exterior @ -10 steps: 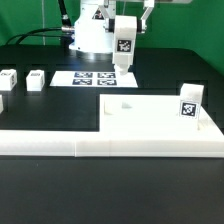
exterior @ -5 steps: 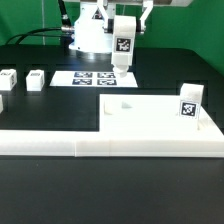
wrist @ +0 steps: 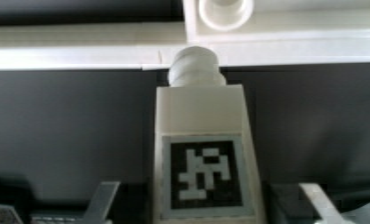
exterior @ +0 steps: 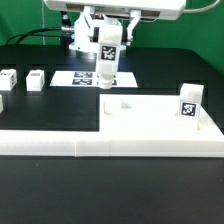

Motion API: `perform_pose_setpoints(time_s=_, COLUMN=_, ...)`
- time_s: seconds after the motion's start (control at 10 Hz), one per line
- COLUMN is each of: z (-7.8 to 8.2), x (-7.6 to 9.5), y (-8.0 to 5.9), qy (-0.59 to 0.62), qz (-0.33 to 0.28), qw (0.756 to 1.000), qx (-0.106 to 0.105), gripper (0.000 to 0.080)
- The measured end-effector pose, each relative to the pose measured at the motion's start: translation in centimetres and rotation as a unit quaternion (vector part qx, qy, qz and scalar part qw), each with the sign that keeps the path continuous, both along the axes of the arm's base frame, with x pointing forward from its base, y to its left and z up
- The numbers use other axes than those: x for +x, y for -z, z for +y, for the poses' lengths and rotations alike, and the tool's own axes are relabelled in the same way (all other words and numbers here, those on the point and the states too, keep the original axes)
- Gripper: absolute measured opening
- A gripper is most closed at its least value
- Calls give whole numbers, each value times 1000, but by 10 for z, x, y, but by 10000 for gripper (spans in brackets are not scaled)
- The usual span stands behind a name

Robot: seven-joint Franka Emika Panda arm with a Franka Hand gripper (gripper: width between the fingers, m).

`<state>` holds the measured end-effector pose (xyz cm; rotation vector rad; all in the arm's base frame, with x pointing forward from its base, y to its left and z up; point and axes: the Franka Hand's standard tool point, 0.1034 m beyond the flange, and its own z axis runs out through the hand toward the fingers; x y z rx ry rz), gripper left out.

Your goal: Assemble square table

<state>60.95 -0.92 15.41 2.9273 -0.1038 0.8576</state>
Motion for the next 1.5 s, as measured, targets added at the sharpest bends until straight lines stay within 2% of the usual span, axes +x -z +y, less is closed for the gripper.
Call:
perform_pose_setpoints(time_s=0.1, z=0, x=-1, y=2, qy=1, qz=-2, qw=1000, qx=1, gripper=293)
perform_pose_setpoints(time_s=0.2, z=7, x=-2, y=6, qy=-2, qz=-1, qw=1000, qx=4, gripper=293)
perform_pose_setpoints(time_s=0.4, z=17, x=-3, y=26, qy=-11, qz=2, qw=1000, qx=-1, gripper=293)
perform_pose_setpoints(time_s=1.0, z=20, x=-10, y=53, qy=-20, qz=24, qw=999, qx=-11, gripper=293)
perform_pose_setpoints(time_s=1.4, z=22, x=-5, y=56, qy=-20, qz=26, qw=999, qx=-11, gripper=293)
perform_pose_setpoints(time_s=1.5, z=28, x=-8, y=58, qy=-15, qz=38, qw=999, qx=-7, gripper=293)
